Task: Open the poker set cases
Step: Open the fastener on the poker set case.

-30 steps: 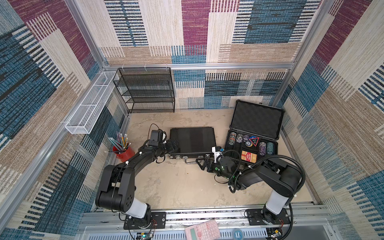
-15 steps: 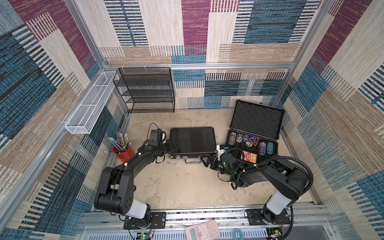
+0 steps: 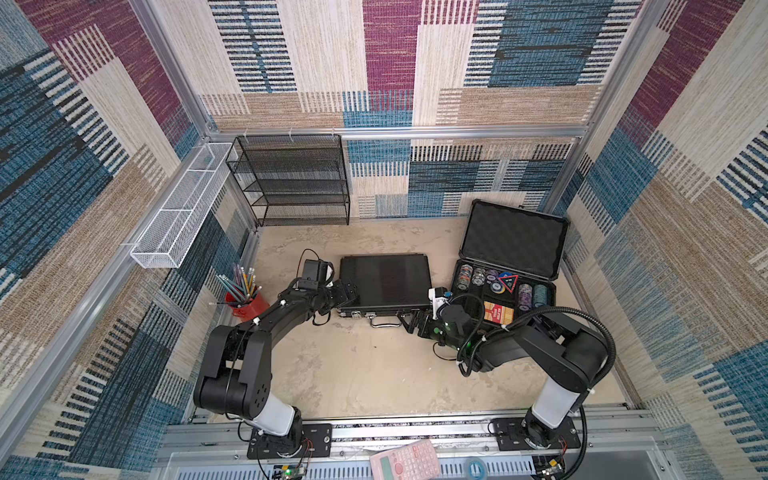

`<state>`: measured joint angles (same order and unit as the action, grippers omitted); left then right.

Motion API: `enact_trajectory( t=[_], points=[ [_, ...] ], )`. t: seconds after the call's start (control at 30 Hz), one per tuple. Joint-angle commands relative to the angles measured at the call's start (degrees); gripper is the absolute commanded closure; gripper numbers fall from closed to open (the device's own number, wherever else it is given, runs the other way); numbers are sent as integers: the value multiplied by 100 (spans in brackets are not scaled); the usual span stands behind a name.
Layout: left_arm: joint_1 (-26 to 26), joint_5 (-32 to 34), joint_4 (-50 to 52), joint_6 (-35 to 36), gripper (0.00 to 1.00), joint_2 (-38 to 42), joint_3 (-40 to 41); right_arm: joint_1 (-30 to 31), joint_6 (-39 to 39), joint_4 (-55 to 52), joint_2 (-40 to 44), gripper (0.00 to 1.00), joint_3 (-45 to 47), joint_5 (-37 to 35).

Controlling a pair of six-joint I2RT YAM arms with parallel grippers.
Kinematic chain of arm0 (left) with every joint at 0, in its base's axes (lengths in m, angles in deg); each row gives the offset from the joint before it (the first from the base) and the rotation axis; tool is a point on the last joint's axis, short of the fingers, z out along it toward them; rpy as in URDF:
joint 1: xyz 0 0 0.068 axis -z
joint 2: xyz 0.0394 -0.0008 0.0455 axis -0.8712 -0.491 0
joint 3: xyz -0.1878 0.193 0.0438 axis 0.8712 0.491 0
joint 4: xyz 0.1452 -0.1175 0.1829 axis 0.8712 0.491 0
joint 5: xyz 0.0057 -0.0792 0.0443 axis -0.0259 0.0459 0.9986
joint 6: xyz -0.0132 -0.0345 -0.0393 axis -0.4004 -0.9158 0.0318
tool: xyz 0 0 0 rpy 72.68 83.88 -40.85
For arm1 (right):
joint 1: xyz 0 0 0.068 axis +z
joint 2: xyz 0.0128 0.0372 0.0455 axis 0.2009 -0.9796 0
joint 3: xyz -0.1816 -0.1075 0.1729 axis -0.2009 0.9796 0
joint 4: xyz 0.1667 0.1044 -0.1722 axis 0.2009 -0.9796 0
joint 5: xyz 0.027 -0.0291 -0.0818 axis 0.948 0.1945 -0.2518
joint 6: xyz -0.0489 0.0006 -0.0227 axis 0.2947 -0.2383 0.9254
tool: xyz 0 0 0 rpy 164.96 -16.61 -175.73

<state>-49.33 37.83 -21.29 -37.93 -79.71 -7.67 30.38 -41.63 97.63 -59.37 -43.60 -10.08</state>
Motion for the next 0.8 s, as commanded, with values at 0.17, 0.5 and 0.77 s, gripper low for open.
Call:
enact_trajectory(
  t=[0.17, 0.5, 0.77],
  points=[
    [-2, 108, 185, 127, 10, -120, -26, -15, -112, 900, -3, 0, 118, 367],
    [-2, 74, 236, 170, 10, -233, -71, -17, 71, 1078, 86, 3, 256, 826],
    [-2, 32, 218, 171, 10, -259, -80, -11, -95, 1297, 329, 4, 489, 918]
  ],
)
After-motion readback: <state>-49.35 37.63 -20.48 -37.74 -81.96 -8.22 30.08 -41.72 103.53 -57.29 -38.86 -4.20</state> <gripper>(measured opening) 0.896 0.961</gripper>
